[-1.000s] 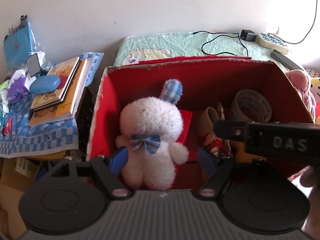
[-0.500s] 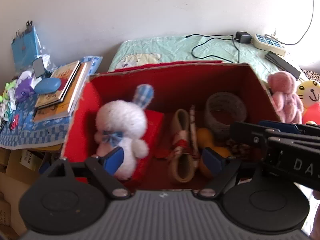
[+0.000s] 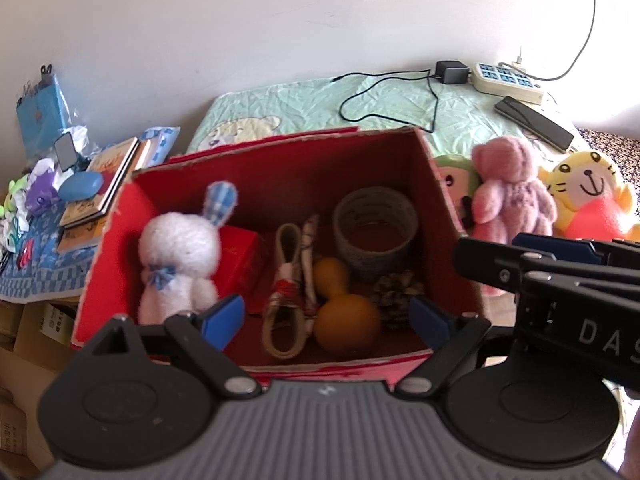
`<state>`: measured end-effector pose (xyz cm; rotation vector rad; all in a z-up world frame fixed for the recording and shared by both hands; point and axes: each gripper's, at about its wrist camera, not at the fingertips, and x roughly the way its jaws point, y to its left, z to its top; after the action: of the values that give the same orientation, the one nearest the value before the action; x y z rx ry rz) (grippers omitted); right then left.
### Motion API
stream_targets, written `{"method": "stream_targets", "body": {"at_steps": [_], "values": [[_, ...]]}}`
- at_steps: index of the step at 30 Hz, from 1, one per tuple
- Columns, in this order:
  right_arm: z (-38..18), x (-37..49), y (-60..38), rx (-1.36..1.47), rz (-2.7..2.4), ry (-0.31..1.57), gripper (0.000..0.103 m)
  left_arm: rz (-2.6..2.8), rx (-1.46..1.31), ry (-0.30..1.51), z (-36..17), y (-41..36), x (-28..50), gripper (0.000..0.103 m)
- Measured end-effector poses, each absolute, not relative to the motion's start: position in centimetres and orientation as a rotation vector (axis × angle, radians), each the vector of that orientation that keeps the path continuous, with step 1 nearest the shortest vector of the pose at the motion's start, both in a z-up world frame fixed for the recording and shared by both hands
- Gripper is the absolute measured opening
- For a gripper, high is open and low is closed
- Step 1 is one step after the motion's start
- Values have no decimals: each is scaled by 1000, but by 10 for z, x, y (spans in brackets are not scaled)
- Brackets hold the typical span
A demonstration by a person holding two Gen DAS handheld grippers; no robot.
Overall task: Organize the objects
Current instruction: 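Move the right tool back to the yellow tiger plush on the bed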
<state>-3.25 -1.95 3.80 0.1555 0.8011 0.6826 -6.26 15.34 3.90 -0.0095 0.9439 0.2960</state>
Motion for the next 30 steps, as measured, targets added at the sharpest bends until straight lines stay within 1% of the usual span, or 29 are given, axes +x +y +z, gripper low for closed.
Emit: {"method": "stream_targets", "body": {"at_steps": [15, 30], "values": [[36, -17, -86, 208, 616, 796, 51, 232, 53, 924, 47, 81, -44, 92], [25, -6, -147, 242, 502, 826, 52, 159, 101, 954, 39, 16, -26, 92]]}}
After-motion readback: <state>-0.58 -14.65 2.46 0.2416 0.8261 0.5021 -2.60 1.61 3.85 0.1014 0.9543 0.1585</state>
